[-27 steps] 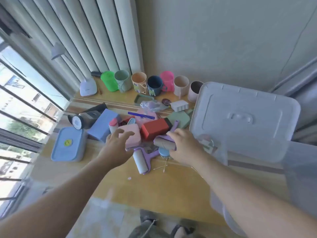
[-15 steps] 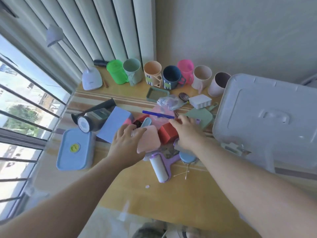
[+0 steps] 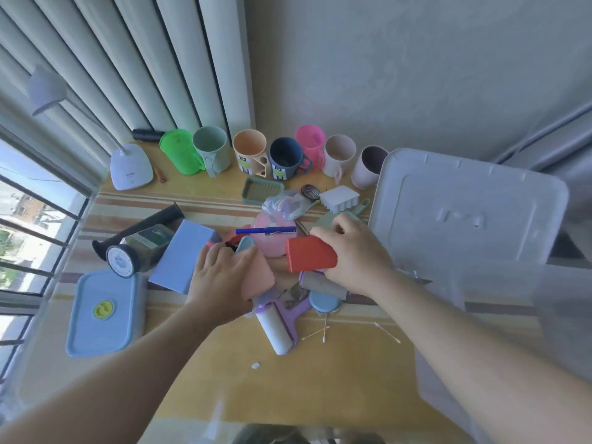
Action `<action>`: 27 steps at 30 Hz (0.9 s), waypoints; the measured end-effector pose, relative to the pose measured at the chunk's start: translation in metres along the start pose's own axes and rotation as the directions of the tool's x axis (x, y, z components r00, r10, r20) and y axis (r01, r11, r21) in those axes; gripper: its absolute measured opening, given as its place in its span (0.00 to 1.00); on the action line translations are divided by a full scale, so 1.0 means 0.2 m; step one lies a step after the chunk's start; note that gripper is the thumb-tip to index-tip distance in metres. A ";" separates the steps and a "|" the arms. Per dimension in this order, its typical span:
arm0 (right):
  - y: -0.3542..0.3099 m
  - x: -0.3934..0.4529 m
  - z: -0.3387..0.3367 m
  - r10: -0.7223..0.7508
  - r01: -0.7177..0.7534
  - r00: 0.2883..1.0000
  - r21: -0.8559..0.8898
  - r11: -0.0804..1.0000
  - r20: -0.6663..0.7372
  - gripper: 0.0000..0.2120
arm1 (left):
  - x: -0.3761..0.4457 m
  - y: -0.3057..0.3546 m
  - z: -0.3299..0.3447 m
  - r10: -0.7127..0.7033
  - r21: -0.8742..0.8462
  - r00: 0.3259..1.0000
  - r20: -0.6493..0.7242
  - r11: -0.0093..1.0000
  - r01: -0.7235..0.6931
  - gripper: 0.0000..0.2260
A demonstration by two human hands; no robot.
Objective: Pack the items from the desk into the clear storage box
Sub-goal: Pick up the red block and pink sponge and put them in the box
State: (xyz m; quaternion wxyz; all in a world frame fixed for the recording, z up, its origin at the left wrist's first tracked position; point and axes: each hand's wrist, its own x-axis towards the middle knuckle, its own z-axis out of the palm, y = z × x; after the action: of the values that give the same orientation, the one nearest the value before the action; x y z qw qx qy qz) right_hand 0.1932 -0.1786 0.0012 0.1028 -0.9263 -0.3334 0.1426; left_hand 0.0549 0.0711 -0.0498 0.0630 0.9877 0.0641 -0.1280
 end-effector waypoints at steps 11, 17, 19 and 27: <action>0.60 -1.00 -0.69 0.527 -0.336 0.836 0.619 0.710 -0.151 0.32 | 0.09 0.84 -0.56 0.172 -0.389 0.965 -0.200 0.890 -0.239 0.44; 1.08 -1.44 -0.46 0.644 -0.584 0.739 0.665 0.465 0.199 0.29 | 0.03 1.41 -0.50 0.324 -0.365 0.927 -0.189 0.853 -0.372 0.47; 1.17 -1.44 -0.30 0.609 -0.621 0.730 0.670 0.406 0.309 0.27 | 0.00 1.56 -0.45 0.330 -0.331 0.927 -0.179 0.867 -0.373 0.47; 1.18 -1.22 0.32 0.564 -0.605 0.700 0.783 0.143 0.438 0.13 | -0.02 1.84 -0.38 0.164 -0.345 0.971 -0.173 0.913 -0.216 0.45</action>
State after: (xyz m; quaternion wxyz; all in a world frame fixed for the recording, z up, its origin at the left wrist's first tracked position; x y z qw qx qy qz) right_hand 0.1309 -0.5080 -0.0788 0.5051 -0.7719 0.1794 0.3419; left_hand 0.1223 -0.2796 0.0643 0.2510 0.9672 -0.0057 -0.0377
